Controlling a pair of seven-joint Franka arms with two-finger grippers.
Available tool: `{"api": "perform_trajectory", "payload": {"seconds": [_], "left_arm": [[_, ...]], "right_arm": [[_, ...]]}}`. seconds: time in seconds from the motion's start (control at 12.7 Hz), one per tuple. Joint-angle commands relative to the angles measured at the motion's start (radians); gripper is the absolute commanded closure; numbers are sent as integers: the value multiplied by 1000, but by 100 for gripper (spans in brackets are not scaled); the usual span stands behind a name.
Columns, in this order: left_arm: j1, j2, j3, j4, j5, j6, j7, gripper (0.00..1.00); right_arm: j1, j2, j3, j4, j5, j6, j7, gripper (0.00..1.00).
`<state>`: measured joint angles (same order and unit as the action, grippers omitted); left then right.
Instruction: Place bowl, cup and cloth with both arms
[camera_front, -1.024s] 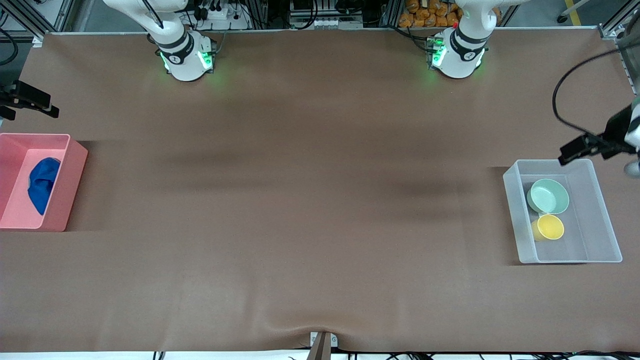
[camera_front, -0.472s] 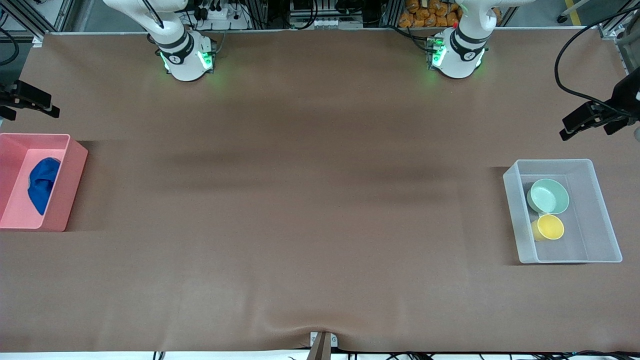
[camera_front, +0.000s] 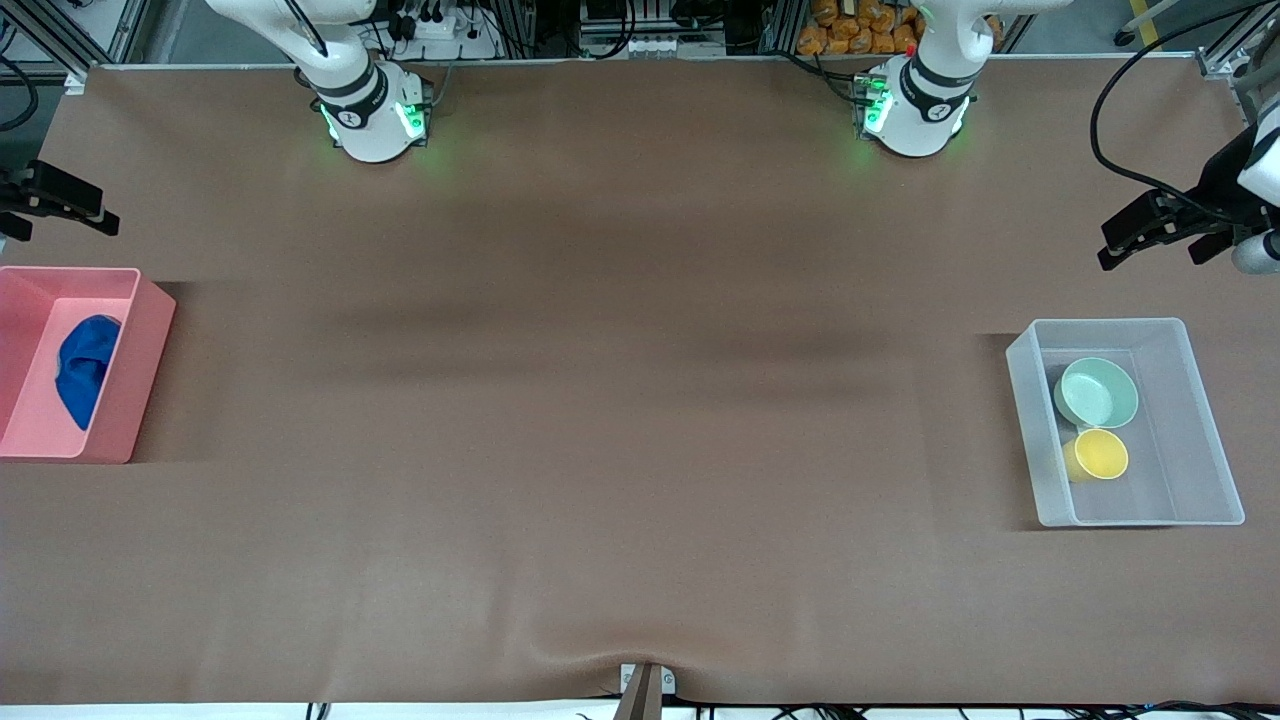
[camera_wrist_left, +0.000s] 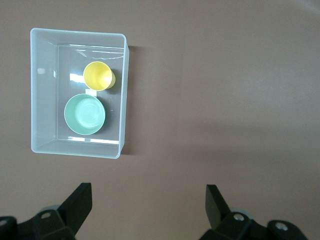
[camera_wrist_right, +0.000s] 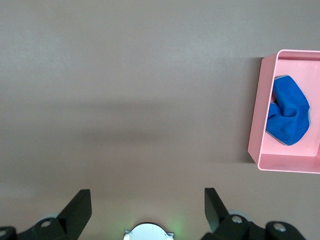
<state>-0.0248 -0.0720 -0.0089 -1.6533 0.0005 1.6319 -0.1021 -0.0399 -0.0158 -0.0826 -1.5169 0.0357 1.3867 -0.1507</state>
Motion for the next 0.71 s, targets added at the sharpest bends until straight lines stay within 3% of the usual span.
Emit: {"api": "perform_trajectory", "payload": {"seconds": [0.0,0.63], "left_arm": [[-1,-12,6,0,-13,-15,12,0],[2,6,9,17,-22,-15,16,0]], "right_arm": [[5,-1,-2,4,-13,-6,-12,0],[14,-1,0,4,-33,-6,-17,0]]}}
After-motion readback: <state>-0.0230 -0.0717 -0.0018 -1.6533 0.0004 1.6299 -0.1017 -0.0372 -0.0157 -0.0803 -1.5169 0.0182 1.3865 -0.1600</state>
